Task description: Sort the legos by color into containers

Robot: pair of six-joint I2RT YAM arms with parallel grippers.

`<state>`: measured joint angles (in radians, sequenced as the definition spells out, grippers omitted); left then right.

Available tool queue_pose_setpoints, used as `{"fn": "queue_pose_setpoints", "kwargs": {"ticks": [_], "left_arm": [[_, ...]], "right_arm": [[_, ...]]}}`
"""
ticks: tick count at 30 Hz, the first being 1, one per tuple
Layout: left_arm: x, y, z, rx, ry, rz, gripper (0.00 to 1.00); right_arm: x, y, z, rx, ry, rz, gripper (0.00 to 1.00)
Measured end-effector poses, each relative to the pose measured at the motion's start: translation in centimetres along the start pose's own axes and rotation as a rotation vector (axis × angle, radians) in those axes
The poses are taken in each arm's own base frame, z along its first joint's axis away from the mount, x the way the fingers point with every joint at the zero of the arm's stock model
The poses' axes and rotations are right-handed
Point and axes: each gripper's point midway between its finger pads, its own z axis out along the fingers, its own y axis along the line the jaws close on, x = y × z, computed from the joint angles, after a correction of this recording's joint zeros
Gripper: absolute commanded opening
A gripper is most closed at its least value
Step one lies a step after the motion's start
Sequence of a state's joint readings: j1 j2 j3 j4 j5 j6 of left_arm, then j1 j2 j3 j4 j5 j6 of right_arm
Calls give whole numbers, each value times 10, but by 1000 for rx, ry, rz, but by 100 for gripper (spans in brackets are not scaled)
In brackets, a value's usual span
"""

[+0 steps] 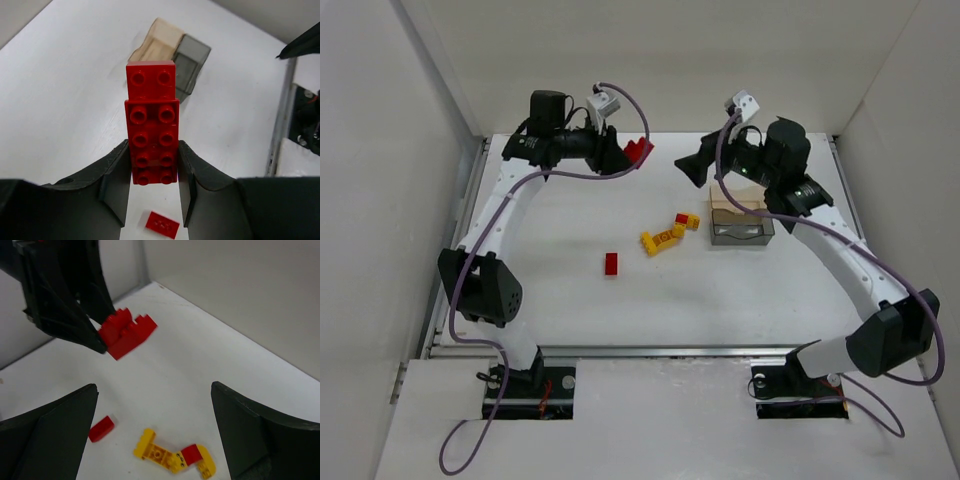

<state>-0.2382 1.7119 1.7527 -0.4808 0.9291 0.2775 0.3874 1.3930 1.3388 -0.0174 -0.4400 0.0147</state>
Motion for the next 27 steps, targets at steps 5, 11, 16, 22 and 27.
{"fn": "queue_pose_setpoints", "kwargs": {"ticks": [5, 11, 16, 22, 27], "left_arm": [[-26, -27, 5, 126, -62, 14, 0], [-44, -43, 5, 196, -100, 55, 0], [-51, -61, 3, 277, -116, 76, 0], [-50, -79, 4, 349, -109, 78, 0], [-52, -88, 2, 377, -107, 91, 0]], "right_arm": [[-21, 28, 11, -177, -94, 73, 98], [-21, 39, 20, -302, -121, 151, 96], [-25, 46, 17, -407, -143, 175, 96], [-27, 53, 17, -480, -157, 194, 95], [-28, 54, 17, -502, -163, 203, 81]]}}
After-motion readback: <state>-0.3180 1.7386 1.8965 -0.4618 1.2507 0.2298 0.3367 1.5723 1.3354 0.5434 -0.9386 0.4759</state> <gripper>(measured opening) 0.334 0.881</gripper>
